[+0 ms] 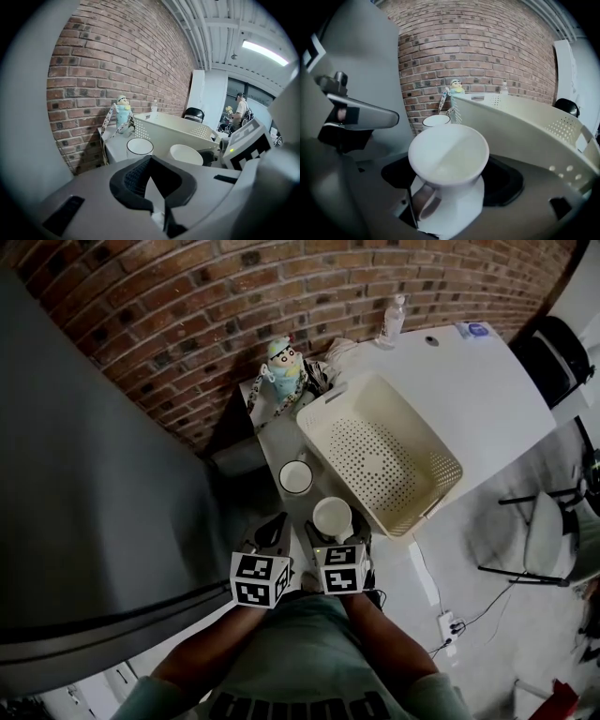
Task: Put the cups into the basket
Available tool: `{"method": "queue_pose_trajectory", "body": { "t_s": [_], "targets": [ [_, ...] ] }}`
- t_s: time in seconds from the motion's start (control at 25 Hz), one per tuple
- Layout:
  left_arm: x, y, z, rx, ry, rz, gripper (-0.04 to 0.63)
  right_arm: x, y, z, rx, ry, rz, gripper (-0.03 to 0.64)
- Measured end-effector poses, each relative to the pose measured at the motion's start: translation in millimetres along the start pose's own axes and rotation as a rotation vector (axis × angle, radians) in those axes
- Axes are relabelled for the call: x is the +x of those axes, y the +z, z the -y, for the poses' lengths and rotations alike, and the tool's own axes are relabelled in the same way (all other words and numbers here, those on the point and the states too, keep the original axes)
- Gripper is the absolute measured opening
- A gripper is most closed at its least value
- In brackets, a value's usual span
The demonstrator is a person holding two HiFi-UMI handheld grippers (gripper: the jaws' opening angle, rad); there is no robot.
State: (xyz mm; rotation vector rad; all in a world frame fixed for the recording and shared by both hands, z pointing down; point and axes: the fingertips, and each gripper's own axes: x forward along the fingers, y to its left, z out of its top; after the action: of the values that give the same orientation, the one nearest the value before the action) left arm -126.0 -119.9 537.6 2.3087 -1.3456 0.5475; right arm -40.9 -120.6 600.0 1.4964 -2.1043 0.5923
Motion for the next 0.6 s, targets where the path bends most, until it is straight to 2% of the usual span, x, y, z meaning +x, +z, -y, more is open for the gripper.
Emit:
{"method": "queue_pose_trajectory", "body": {
  "t_s": [0.36,0.6],
  "targets": [
    [-12.8,25.0,9.4,-0.036,0.028,0.061,-0.002,-70.8,57.2,-18.8,-0.019,0.125,0.131,0.396],
    [-13.6,55.2,25.7,-0.053,0.026,0.115,-0.002,-104.4,100.5,9.2,0.005,0.114,0.206,0.396]
  ]
}}
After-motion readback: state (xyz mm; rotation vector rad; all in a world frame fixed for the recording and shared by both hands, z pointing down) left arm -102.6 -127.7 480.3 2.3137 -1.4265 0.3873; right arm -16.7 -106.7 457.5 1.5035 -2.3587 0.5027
